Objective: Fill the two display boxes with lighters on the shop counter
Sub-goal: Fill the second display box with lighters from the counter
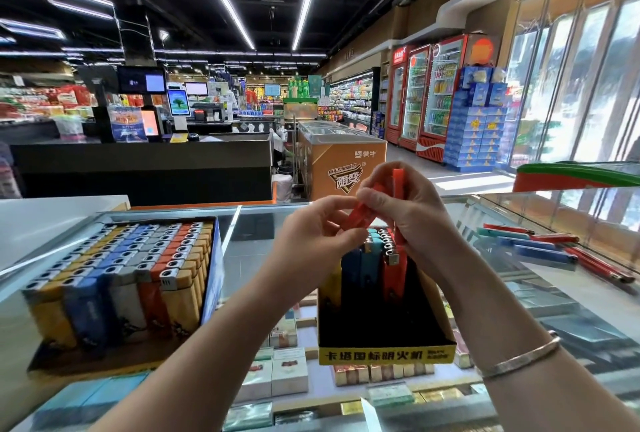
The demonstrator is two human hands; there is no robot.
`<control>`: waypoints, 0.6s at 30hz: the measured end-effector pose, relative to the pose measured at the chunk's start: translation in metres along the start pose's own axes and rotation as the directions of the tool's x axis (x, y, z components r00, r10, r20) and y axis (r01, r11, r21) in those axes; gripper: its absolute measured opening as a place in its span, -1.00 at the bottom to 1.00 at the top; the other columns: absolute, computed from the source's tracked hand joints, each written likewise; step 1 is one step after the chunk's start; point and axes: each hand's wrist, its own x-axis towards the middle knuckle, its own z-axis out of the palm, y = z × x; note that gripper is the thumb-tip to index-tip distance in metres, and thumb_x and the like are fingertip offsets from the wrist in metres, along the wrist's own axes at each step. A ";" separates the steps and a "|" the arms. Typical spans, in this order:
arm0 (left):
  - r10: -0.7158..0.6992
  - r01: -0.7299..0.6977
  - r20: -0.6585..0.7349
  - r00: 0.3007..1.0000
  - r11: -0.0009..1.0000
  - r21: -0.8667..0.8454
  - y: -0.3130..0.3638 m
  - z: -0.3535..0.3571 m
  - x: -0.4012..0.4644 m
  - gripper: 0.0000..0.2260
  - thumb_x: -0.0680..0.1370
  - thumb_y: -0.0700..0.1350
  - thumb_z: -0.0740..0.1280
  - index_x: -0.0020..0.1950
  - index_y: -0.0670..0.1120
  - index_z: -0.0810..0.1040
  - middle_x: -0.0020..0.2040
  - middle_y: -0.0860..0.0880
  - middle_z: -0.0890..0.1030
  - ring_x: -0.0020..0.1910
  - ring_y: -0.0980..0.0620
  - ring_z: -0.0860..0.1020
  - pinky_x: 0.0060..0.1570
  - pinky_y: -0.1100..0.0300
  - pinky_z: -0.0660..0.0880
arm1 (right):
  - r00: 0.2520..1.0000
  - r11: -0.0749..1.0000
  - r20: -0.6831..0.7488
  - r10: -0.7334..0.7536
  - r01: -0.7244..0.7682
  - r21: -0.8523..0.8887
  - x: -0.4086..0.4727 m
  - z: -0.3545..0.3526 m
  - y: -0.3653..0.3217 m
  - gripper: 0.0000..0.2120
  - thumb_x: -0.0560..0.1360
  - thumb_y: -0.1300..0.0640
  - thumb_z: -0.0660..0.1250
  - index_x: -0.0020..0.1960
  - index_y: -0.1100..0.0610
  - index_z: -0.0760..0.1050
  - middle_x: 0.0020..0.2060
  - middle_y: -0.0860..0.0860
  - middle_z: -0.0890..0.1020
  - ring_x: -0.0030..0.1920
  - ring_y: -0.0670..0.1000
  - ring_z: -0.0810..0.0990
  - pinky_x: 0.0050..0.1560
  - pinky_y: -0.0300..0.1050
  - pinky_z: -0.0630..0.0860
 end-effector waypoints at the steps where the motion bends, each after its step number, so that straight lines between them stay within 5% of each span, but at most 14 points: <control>1: -0.017 0.017 -0.002 1.000 1.000 -0.013 0.000 -0.001 0.001 -0.75 0.44 -0.23 0.41 0.02 0.06 0.56 -0.21 0.06 0.63 -0.30 0.20 0.58 -0.31 0.38 0.47 | 1.000 1.000 -0.021 0.000 0.000 0.008 0.001 0.000 0.000 -0.89 0.34 0.16 0.39 -0.17 0.09 0.48 -0.23 0.15 0.55 -0.16 0.10 0.56 -0.04 -0.01 0.57; 5: -0.031 0.031 -0.016 0.999 0.998 -0.052 0.002 -0.006 0.002 -0.74 0.45 -0.27 0.40 -0.01 0.09 0.58 -0.28 0.15 0.63 -0.36 0.25 0.53 -0.33 0.40 0.44 | 0.964 0.997 -0.261 0.058 -0.044 0.060 0.007 -0.007 0.004 -0.90 0.47 0.23 0.32 -0.19 0.08 0.45 -0.29 0.00 0.58 -0.29 -0.11 0.61 -0.24 -0.25 0.57; 9: 0.008 -0.010 -0.032 0.999 0.997 -0.078 0.007 -0.010 0.001 -0.71 0.42 -0.28 0.43 0.02 0.04 0.51 -0.18 -0.01 0.62 -0.27 0.17 0.58 -0.22 0.36 0.51 | 0.895 0.985 -0.410 0.174 -0.161 0.066 0.008 -0.018 0.009 -0.87 0.54 0.22 0.25 -0.18 0.10 0.43 -0.32 0.03 0.56 -0.32 -0.05 0.55 -0.28 -0.20 0.54; 12: 0.033 -0.033 -0.002 0.999 0.997 -0.072 0.010 -0.011 0.000 -0.81 0.39 -0.27 0.45 -0.10 -0.05 0.54 -0.24 -0.04 0.64 -0.30 0.13 0.59 -0.24 0.34 0.53 | 0.864 0.977 -0.457 0.210 -0.207 0.056 0.008 -0.022 0.011 -0.87 0.55 0.21 0.23 -0.18 0.10 0.42 -0.33 0.03 0.54 -0.30 -0.03 0.52 -0.28 -0.19 0.52; 18: 0.048 -0.054 0.156 0.987 0.998 0.032 0.008 -0.011 -0.001 -0.92 0.42 -0.11 0.42 -0.21 0.08 0.60 -0.34 -0.02 0.59 -0.36 0.13 0.49 -0.32 0.28 0.47 | 0.846 0.970 -0.483 0.227 -0.238 0.039 0.009 -0.025 0.014 -0.86 0.55 0.22 0.23 -0.18 0.11 0.42 -0.33 0.05 0.53 -0.31 -0.01 0.52 -0.31 -0.20 0.51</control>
